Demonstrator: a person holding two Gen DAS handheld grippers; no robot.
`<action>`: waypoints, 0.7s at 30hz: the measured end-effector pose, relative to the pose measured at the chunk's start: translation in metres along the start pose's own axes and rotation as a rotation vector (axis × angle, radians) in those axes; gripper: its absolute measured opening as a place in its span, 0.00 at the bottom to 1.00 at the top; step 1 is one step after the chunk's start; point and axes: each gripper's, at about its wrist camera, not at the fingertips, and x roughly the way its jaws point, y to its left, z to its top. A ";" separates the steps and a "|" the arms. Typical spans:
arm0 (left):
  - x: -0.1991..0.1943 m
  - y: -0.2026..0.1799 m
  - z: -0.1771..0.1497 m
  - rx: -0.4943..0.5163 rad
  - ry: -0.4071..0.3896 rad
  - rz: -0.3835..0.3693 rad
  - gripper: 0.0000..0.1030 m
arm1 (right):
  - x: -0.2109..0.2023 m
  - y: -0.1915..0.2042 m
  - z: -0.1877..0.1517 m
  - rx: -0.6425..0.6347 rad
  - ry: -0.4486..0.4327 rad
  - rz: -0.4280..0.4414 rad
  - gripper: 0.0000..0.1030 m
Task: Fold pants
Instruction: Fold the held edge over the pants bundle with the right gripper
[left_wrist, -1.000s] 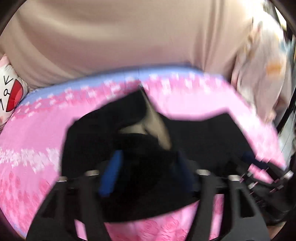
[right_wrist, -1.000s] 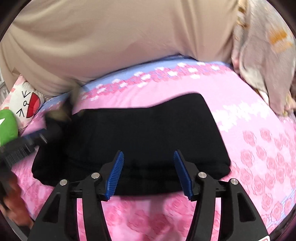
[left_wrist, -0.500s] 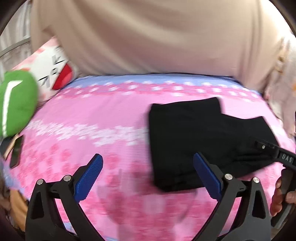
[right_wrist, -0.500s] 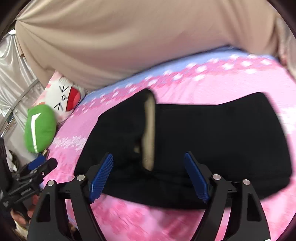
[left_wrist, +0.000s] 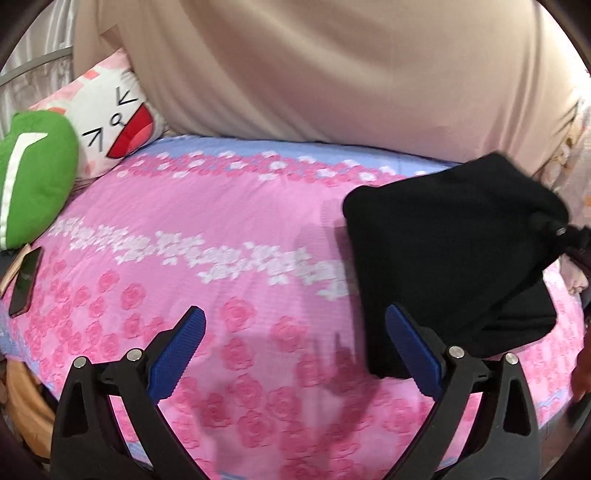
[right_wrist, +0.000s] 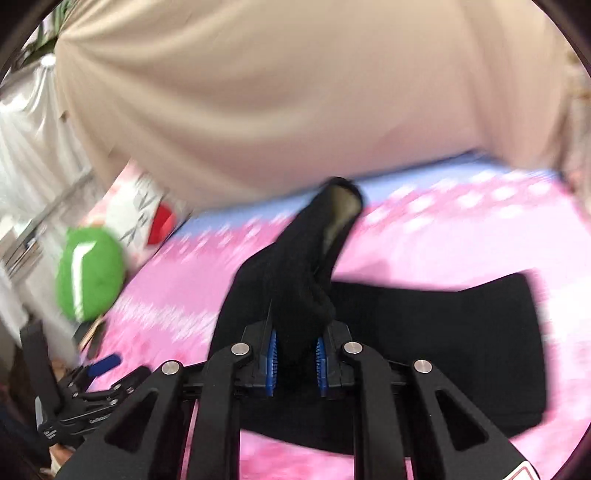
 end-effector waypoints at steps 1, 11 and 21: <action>0.000 -0.007 0.000 0.010 0.001 -0.014 0.94 | -0.012 -0.019 0.001 0.019 -0.020 -0.059 0.14; 0.047 -0.094 -0.007 0.115 0.120 -0.117 0.94 | -0.008 -0.147 -0.062 0.273 0.068 -0.233 0.43; 0.129 -0.123 -0.006 -0.048 0.398 -0.390 0.95 | 0.008 -0.184 -0.068 0.362 0.144 -0.173 0.78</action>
